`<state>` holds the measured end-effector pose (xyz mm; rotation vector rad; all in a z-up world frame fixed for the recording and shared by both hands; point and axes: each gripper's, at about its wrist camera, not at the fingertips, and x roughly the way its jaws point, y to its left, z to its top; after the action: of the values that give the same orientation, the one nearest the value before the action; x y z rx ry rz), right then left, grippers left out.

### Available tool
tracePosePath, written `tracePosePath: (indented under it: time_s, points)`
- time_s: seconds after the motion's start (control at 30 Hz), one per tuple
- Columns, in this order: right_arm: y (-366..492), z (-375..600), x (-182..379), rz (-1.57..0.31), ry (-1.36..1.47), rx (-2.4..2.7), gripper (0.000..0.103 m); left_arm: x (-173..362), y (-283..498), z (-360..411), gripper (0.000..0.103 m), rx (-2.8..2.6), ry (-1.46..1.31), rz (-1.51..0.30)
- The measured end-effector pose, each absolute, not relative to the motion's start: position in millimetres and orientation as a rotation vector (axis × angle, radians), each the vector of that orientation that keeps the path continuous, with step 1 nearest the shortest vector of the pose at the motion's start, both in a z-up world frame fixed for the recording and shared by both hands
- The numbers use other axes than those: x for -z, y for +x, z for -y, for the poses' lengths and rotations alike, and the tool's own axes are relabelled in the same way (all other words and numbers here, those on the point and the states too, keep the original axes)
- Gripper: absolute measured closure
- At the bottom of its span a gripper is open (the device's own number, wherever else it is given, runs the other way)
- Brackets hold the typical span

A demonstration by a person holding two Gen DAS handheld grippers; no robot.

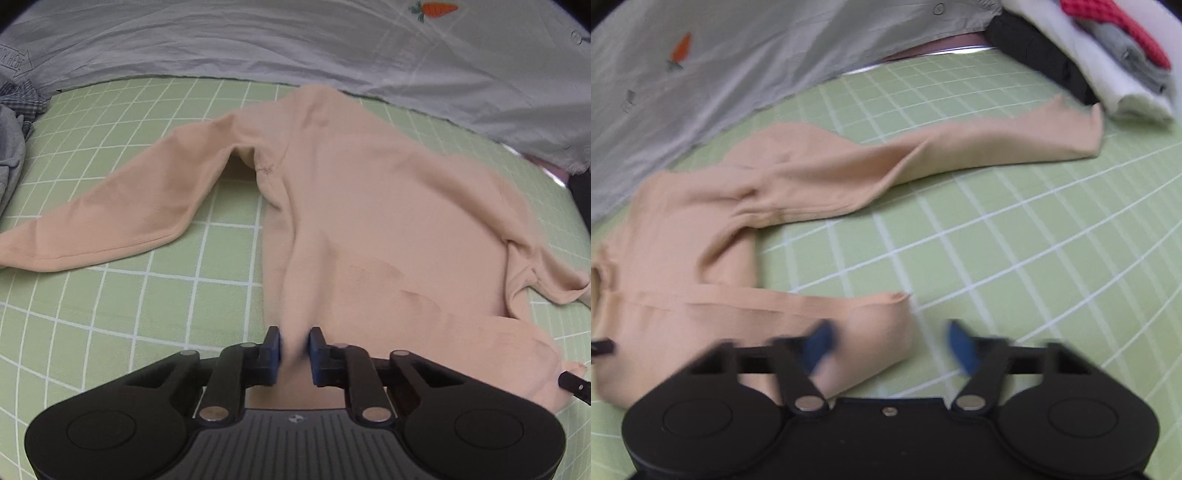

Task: Fold clothes
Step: 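Grasp the beige top's hem with both grippers and pull it straight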

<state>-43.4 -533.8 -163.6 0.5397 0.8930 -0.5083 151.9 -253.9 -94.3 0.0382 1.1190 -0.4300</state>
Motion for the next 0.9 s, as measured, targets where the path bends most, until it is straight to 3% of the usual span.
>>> tracePosePath:
  time_s: [0.1, 0.3, 0.7, 0.9]
  points:
    - [-52.0, 522.0, 150.3, -0.839, 0.487, 0.482, 0.096, 79.3, 133.6, 235.2, 0.096, 0.432, -0.023, -1.077]
    - [-80.1, 497.1, 124.2, -0.752, 0.398, 0.423, 0.096, 63.5, 81.3, 192.8, 0.096, 0.433, -0.068, -1.012]
    - [-136.7, 450.7, 148.6, -0.899, 0.376, 0.375, 0.092, 86.7, 28.4, 125.3, 0.094, 0.307, -0.046, -1.145]
    - [-152.4, 451.0, 139.0, -0.879, 0.447, 0.406, 0.072, 78.6, 24.2, 116.9, 0.063, 0.271, -0.122, -1.109]
